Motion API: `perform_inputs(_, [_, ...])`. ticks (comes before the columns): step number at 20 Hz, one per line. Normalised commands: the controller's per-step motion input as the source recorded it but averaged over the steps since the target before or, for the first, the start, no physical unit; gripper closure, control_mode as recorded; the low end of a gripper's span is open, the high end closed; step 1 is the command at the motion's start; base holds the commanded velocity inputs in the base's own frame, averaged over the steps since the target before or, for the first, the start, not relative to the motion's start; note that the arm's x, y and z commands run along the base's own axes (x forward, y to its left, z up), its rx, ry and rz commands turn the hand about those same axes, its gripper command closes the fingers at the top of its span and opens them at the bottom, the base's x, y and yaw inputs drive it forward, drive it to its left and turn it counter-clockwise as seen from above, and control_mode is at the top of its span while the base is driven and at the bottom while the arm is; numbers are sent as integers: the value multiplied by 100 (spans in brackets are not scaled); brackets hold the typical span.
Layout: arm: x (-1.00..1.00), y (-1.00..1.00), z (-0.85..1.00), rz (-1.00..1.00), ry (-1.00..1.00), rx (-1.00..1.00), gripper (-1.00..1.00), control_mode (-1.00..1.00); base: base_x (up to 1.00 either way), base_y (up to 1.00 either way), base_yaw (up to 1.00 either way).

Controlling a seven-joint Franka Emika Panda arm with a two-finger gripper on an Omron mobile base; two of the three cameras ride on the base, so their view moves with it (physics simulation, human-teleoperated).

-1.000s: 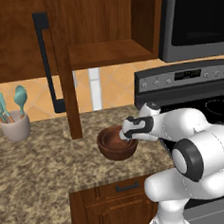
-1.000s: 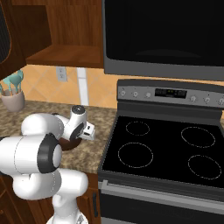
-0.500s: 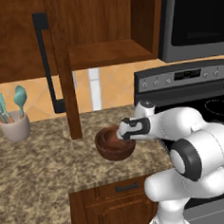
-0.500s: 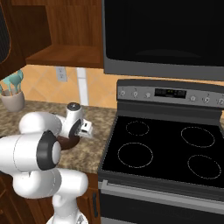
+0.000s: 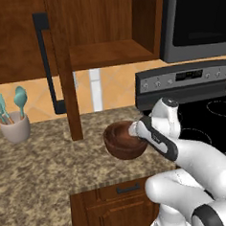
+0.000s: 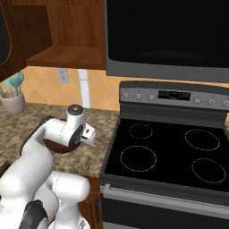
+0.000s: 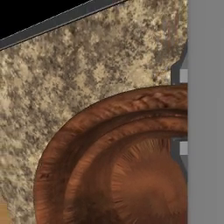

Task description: Pick up the bowls on the counter and stack them on top of one another in the open cabinet. Place the smaller bowl on top of the larger bowl.

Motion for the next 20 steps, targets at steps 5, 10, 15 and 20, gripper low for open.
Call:
perform_inputs(5, [-58,-21,81,-24,-9,10,100,-100,0,0,0])
perform_inputs(10, [-44,-12,83,-27,-5,14,100,-100,0,0,0])
perform_inputs(15, [-32,0,94,-28,-6,14,100,-100,0,0,0])
perform_inputs(20, [-30,0,100,-25,-2,17,100,-100,0,0,0])
